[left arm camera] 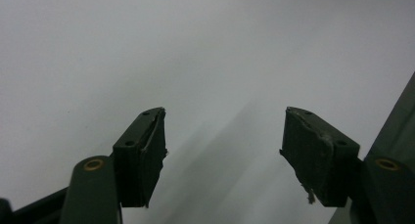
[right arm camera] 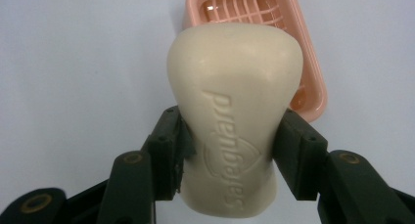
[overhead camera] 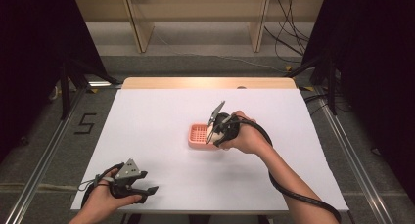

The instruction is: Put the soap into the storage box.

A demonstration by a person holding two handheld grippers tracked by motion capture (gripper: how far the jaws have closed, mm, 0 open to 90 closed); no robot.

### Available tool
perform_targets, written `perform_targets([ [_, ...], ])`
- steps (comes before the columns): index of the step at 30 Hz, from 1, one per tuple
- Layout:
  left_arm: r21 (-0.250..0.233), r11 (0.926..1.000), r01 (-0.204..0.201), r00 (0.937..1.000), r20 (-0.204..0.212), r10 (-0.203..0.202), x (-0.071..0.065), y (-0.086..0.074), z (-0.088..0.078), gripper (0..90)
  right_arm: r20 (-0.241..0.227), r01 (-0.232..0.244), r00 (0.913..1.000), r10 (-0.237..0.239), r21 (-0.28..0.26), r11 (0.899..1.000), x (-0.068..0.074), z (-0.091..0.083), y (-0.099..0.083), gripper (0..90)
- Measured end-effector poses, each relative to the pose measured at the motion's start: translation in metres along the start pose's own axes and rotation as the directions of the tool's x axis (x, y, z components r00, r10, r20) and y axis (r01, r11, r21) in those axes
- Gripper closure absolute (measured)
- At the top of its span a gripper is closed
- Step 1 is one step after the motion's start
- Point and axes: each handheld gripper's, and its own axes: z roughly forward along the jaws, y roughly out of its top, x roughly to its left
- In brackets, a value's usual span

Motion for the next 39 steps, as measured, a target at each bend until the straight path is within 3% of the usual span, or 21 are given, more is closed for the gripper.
perform_targets([
  [6, 0.001, 1.0, 0.0, 1.0, 0.001, 0.0, 0.0, 0.0, 0.0, 32.6, 0.007, -0.029, 0.9996, 0.029, 0.014, 0.999, 0.0, 0.001, 0.003, 50.6],
  [7, 0.001, 1.0, 0.0, 1.0, 0.001, 0.0, 0.0, 0.0, 0.0, 32.6, -0.004, -0.01, 0.9999, 0.01, 0.009, 1.0, -0.001, 0.001, 0.003, 50.6],
  [12, 0.001, 1.0, -0.001, 1.0, 0.001, 0.001, 0.0, 0.0, 0.0, 32.6, 0.007, -0.014, 0.9999, 0.014, 0.015, 1.0, -0.002, 0.001, 0.006, 50.6],
  [13, 0.002, 1.0, -0.003, 1.0, 0.001, 0.003, 0.0, 0.0, 0.0, 32.6, -0.004, 0.006, 1.0, -0.005, 0.006, 1.0, -0.003, 0.002, 0.007, 50.6],
  [14, 0.0, 1.0, -0.002, 1.0, 0.002, 0.002, 0.0, 0.0, 0.0, 32.6, 0.015, -0.031, 0.9994, 0.031, 0.024, 0.999, -0.002, 0.002, 0.008, 50.6],
  [15, 0.0, 1.0, -0.002, 1.0, 0.002, 0.002, 0.0, 0.0, 0.0, 32.6, 0.015, -0.031, 0.9994, 0.031, 0.024, 0.999, -0.002, 0.002, 0.008, 50.6],
  [19, 0.0, 1.0, 0.001, 1.0, 0.003, -0.001, 0.0, 0.0, 0.0, 32.6, -0.001, 0.004, 1.0, -0.004, 0.001, 1.0, -0.006, 0.004, 0.009, 50.6],
  [21, 0.001, 1.0, 0.0, 1.0, 0.003, 0.0, 0.0, 0.0, 0.0, 32.6, 0.014, -0.02, 0.9997, 0.02, 0.01, 1.0, -0.004, 0.004, 0.01, 50.6],
  [22, 0.001, 1.0, -0.002, 1.0, 0.003, 0.002, 0.0, 0.0, 0.0, 32.6, -0.009, -0.017, 0.9998, 0.017, 0.007, 1.0, -0.005, 0.005, 0.011, 50.6],
  [26, 0.001, 1.0, -0.002, 1.0, 0.004, 0.002, 0.0, 0.0, 0.0, 32.6, -0.002, 0.008, 1.0, -0.008, 0.001, 1.0, -0.006, 0.005, 0.013, 50.6],
  [28, 0.0, 1.0, -0.002, 1.0, 0.004, 0.002, 0.0, 0.0, 0.0, 32.6, 0.014, -0.025, 0.9996, 0.024, 0.017, 1.0, -0.004, 0.005, 0.014, 50.6],
  [30, 0.0, 1.0, -0.002, 1.0, 0.004, 0.002, 0.0, 0.0, 0.0, 32.6, 0.009, -0.011, 0.9999, 0.011, 0.002, 1.0, -0.005, 0.006, 0.015, 50.6],
  [34, 0.0, 1.0, -0.004, 1.0, 0.004, 0.004, 0.0, 0.0, 0.0, 32.6, 0.016, -0.029, 0.9995, 0.029, 0.021, 0.999, -0.004, 0.006, 0.017, 50.6],
  [36, 0.0, 1.0, -0.005, 1.0, 0.004, 0.005, 0.0, 0.0, 0.0, 32.6, -0.005, 0.005, 1.0, -0.005, 0.007, 1.0, -0.006, 0.007, 0.018, 50.6],
  [39, 0.0, 1.0, -0.006, 1.0, 0.004, 0.006, 0.0, 0.0, 0.0, 32.6, 0.017, -0.029, 0.9994, 0.029, 0.021, 0.999, -0.004, 0.007, 0.02, 50.6],
])
